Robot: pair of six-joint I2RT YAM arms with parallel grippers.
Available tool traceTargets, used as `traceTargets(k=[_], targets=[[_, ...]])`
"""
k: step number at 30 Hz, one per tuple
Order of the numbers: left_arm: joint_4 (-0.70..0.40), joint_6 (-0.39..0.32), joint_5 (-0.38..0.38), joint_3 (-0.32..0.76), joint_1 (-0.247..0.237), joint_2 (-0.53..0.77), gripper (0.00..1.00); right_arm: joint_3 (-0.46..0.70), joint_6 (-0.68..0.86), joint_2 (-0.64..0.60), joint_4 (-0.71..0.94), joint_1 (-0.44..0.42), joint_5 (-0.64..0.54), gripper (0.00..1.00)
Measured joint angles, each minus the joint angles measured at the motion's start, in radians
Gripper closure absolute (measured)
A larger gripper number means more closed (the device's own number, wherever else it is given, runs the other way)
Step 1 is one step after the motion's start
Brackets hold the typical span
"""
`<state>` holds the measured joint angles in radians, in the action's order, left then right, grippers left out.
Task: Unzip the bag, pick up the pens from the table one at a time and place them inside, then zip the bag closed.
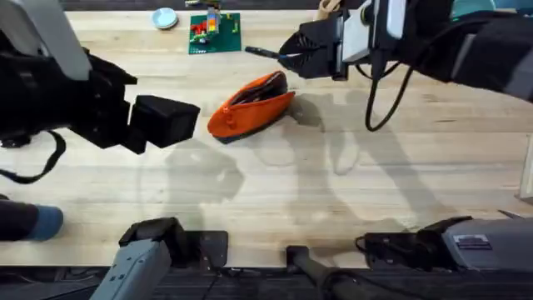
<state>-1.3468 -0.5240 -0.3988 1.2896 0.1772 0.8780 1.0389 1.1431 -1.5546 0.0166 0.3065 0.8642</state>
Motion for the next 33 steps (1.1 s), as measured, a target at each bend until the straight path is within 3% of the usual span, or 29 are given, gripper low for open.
traceTargets(k=[14,33], targets=[[0.000,0.000,0.000,0.000,0.000,0.000,0.007,0.000,0.125,-0.070,-0.057,0.000,0.231,0.969],[0.000,0.000,0.000,0.000,0.000,0.000,0.006,0.000,0.148,-0.208,-0.058,0.026,0.221,0.969]])
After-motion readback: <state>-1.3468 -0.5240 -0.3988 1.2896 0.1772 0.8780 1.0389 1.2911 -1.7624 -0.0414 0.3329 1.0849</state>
